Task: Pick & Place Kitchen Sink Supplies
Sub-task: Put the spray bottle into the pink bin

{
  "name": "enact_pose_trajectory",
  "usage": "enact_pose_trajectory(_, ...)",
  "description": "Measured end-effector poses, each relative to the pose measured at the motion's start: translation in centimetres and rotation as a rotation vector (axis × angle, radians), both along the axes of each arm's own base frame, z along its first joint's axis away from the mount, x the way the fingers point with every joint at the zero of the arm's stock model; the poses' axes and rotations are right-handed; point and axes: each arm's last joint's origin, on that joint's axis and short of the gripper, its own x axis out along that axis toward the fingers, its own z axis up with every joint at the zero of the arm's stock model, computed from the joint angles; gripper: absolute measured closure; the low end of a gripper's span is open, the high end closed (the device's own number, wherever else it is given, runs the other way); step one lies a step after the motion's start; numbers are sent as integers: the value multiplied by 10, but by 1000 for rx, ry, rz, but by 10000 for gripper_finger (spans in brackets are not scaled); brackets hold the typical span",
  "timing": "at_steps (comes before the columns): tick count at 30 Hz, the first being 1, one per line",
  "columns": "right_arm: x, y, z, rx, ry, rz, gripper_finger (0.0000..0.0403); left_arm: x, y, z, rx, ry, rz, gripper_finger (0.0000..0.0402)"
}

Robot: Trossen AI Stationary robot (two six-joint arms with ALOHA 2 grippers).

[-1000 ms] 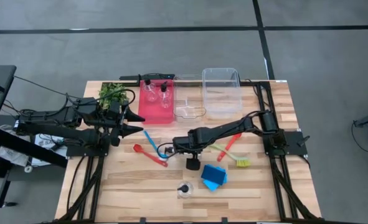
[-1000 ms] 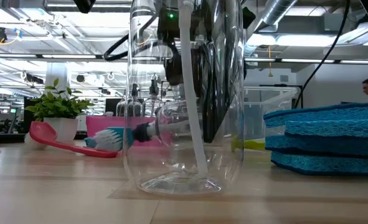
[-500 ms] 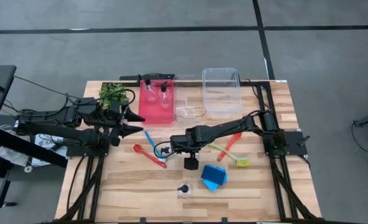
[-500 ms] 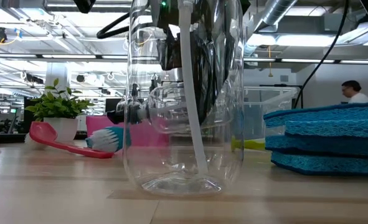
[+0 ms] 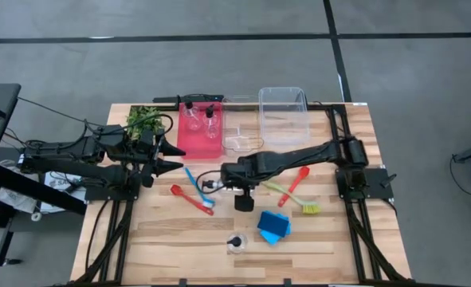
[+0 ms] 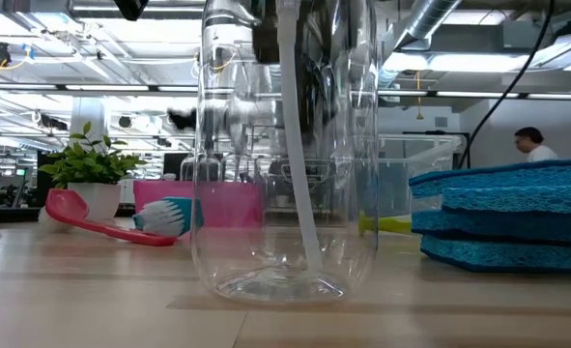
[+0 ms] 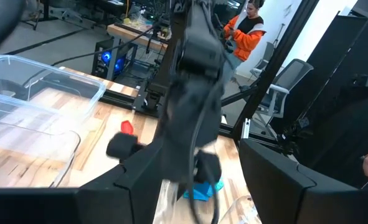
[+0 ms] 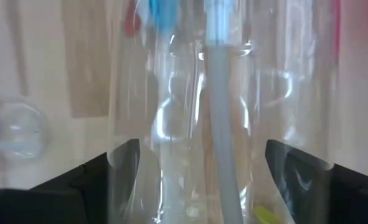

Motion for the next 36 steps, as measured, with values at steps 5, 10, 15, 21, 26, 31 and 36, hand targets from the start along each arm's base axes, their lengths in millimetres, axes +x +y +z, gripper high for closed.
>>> enact_pose_trajectory(5, -16, -5, 35, 7, -108, -11, 61, 0, 0, 0, 4, -1, 7, 192)
enact_pose_trajectory(10, -34, -6, 72, 11, -270, -16, 56, 0, 0, 1, 4, -14, 15, 192)
enact_pose_trajectory(15, -49, -7, 101, 21, -411, -16, 53, 0, 0, 5, 3, -54, 15, 192)
enact_pose_trajectory(21, -61, -8, 130, 31, -583, -17, 56, 0, 0, 11, 0, -112, 15, 192)
enact_pose_trajectory(26, -66, -8, 147, 34, -705, -12, 54, 0, 2, 19, -3, -199, 25, 192)
enact_pose_trajectory(31, -65, -8, 159, 40, -820, -11, 53, -1, 3, 31, 55, -331, 40, 192)
enact_pose_trajectory(36, -63, -8, 164, 44, -882, -12, 53, 6, 3, 36, 69, -401, 43, 192)
